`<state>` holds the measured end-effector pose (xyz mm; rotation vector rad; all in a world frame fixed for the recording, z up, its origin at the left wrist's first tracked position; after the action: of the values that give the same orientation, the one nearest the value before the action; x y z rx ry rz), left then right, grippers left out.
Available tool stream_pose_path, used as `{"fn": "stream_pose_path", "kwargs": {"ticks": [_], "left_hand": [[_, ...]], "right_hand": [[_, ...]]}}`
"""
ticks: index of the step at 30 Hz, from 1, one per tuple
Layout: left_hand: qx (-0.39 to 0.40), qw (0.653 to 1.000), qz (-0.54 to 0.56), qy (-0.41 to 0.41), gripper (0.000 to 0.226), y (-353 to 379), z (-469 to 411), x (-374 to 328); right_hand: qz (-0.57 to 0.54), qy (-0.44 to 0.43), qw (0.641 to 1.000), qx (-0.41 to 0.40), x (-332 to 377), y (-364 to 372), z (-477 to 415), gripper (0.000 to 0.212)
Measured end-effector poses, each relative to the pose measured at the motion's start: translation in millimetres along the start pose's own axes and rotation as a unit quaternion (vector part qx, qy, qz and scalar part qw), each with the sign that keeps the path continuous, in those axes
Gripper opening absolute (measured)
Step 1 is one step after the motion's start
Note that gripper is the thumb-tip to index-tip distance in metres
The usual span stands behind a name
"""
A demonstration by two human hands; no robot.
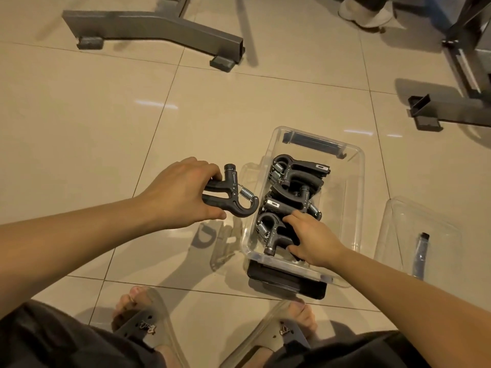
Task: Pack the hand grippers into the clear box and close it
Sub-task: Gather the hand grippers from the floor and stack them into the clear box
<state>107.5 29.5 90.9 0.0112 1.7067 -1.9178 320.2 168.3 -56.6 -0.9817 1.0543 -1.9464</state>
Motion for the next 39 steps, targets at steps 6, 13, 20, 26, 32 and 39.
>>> {"fn": "stream_pose_path", "kwargs": {"ticks": [6, 13, 20, 26, 32, 39], "left_hand": [[0.014, 1.0, -0.002, 0.013, 0.054, 3.3, -2.1, -4.9], [0.066, 0.991, 0.102, -0.058, 0.043, 9.6, -13.6, 0.8], [0.033, 0.994, 0.069, 0.079, 0.045, 2.9, -11.3, -34.5], [-0.002, 0.989, 0.047, 0.142, 0.059, 2.5, -8.9, -43.8], [0.029, 0.99, 0.12, 0.069, 0.034, -7.0, -22.3, -35.9], [-0.016, 0.976, 0.217, -0.029, 0.016, -5.4, -31.9, -48.4]], "right_hand": [[0.014, 0.009, 0.999, 0.032, 3.4, -3.5, -6.8, 0.071], [-0.16, 0.053, 0.974, -0.153, 15.5, -107.2, -9.9, 0.019], [-0.407, 0.078, 0.908, -0.06, 62.8, -126.7, 2.6, 0.039], [-0.539, 0.102, 0.836, -0.026, 58.5, -129.0, 6.5, 0.024], [-0.549, 0.106, 0.828, -0.044, 38.6, -147.9, 8.7, 0.01], [-0.667, 0.204, 0.709, -0.106, 9.1, -132.4, 13.9, 0.028]]}}
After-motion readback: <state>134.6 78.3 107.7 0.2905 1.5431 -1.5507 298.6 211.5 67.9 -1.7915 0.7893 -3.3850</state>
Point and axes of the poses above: each hand's wrist, its own z-axis away from the middle knuckle, its own y-axis out of the palm, x = y × z, the point moved 7 cm from there along -z, towards the middle knuckle
